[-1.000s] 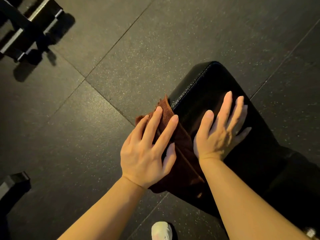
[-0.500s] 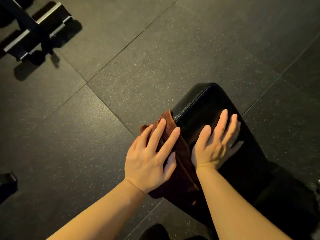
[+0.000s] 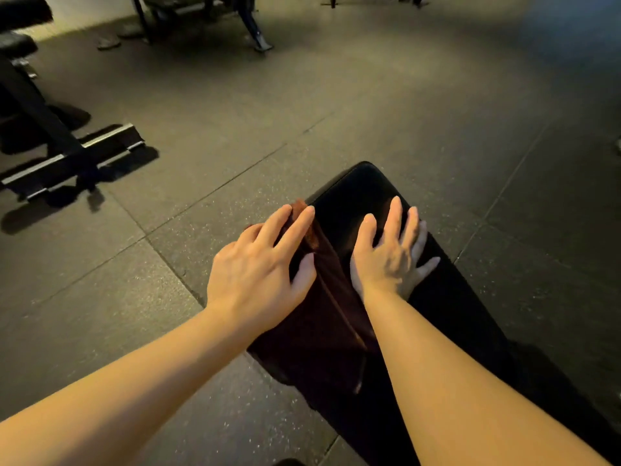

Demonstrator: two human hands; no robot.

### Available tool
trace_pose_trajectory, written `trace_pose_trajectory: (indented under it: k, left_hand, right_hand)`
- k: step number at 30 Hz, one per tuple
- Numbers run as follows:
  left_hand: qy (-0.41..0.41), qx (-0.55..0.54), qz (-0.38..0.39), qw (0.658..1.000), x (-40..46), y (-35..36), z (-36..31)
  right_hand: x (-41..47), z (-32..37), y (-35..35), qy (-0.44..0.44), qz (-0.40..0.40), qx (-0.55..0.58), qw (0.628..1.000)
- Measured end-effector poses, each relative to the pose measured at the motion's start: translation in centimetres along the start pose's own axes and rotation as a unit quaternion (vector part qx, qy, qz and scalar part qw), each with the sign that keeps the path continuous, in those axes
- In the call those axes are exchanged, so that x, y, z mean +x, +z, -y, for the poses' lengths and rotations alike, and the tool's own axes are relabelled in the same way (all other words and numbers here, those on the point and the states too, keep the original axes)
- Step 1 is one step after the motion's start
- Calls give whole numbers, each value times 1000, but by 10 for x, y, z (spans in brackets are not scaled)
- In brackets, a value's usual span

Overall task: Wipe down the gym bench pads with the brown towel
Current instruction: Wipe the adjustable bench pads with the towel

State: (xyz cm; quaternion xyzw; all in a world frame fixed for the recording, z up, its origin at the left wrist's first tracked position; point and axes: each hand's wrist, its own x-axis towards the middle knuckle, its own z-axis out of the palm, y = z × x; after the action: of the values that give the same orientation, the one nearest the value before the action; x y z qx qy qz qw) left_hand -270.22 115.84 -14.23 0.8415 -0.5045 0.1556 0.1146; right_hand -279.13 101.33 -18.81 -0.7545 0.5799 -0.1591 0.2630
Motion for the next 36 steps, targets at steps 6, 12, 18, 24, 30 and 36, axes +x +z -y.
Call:
trace_pose_trajectory:
  k: [6, 12, 18, 24, 30, 36]
  left_hand:
    - [-22, 19, -26, 999, -3, 4, 0]
    - [-26, 30, -150, 988, -12, 6, 2]
    - [-25, 40, -144, 988, -12, 4, -2]
    - [-42, -30, -177, 983, -7, 5, -1]
    - [-121, -209, -204, 949, -17, 3, 8]
    - [-121, -365, -177, 906, -26, -3, 18]
  right_hand:
    - [5, -3, 3, -9, 15, 12, 1000]
    - [-11, -24, -17, -92, 77, 1, 993]
    - [-33, -28, -46, -83, 136, 112, 981]
    - [-81, -16, -39, -267, -19, 215, 939]
    - [-111, 7, 10, -420, -41, 156, 893]
    - [-115, -5, 11, -436, 27, -14, 899]
